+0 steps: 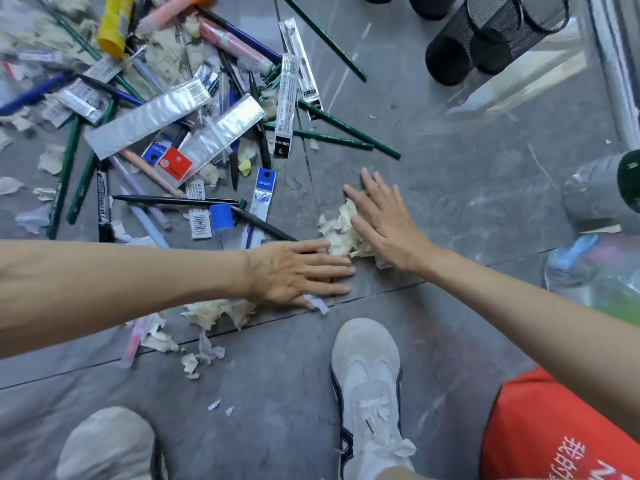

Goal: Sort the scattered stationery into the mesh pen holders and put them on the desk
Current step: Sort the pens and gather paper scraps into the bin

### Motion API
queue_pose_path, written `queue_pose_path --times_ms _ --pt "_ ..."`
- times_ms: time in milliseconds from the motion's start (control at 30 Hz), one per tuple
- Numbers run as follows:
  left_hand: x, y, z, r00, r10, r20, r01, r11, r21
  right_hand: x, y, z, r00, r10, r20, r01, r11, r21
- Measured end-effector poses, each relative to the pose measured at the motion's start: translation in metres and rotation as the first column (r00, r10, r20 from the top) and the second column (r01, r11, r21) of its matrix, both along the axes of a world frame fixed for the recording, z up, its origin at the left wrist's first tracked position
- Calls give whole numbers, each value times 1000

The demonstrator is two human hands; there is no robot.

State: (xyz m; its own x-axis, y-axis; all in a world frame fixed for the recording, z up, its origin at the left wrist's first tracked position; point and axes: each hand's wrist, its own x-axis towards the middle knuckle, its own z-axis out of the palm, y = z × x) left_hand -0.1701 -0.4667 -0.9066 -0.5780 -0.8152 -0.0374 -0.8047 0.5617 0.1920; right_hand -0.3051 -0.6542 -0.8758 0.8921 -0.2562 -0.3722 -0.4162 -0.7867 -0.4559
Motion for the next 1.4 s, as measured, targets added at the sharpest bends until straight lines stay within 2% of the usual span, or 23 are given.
queue_pose_path --times_ms 133,233,333,433,500,533,600,667,700,767,867,1000,1100,1200,1267,1333,1400 --pt "8 -14 10 995 85 47 -85 996 -10 -11 -3 1 1000 -5 18 5 999 38" --pt "12 -29 18 984 178 28 -176 982 -62 -17 1 0 998 -29 53 25 997 67" --pt "15 -41 26 950 308 -43 -311 948 -69 -19 11 0 981 -164 102 149 979 139" --pt "7 -40 27 901 375 -218 -394 918 -50 -24 21 3 914 -371 162 339 920 196" --pt "-4 -36 27 788 508 -348 -535 845 21 -31 27 5 847 -470 250 433 881 190" --pt "-9 -35 27 690 598 -407 -619 779 95 -35 30 4 817 -501 286 468 865 179" --pt "-19 -41 32 432 754 -495 -725 617 307 -44 38 0 749 -585 311 559 810 179" --pt "-30 -54 38 234 796 -559 -751 513 415 -52 49 -6 693 -665 278 646 744 169" --pt "-37 -60 39 164 795 -583 -752 484 447 -58 54 -8 701 -666 256 657 742 135" --pt "-51 -66 36 62 816 -575 -751 418 512 -67 64 -14 780 -583 227 587 807 56" --pt "-65 -64 22 88 826 -556 -778 406 479 -65 64 -17 877 -423 229 444 895 -43" --pt "-60 -63 24 50 744 -666 -642 535 549 -36 44 -13 915 -320 247 350 933 -88" --pt "-53 -57 29 102 706 -700 -666 571 479 -14 32 -11 921 -288 263 316 946 -72" --pt "-39 -39 30 177 718 -673 -768 529 362 6 24 -9 941 -197 277 236 964 -118" --pt "-27 -25 31 204 756 -622 -797 497 344 17 20 -9 956 -105 272 155 973 -169" --pt "-15 -19 33 216 840 -498 -862 403 306 27 18 -9 968 -46 248 99 973 -208" --pt "-2 -18 33 226 930 -290 -926 298 231 35 20 -10 974 -6 226 60 970 -235"
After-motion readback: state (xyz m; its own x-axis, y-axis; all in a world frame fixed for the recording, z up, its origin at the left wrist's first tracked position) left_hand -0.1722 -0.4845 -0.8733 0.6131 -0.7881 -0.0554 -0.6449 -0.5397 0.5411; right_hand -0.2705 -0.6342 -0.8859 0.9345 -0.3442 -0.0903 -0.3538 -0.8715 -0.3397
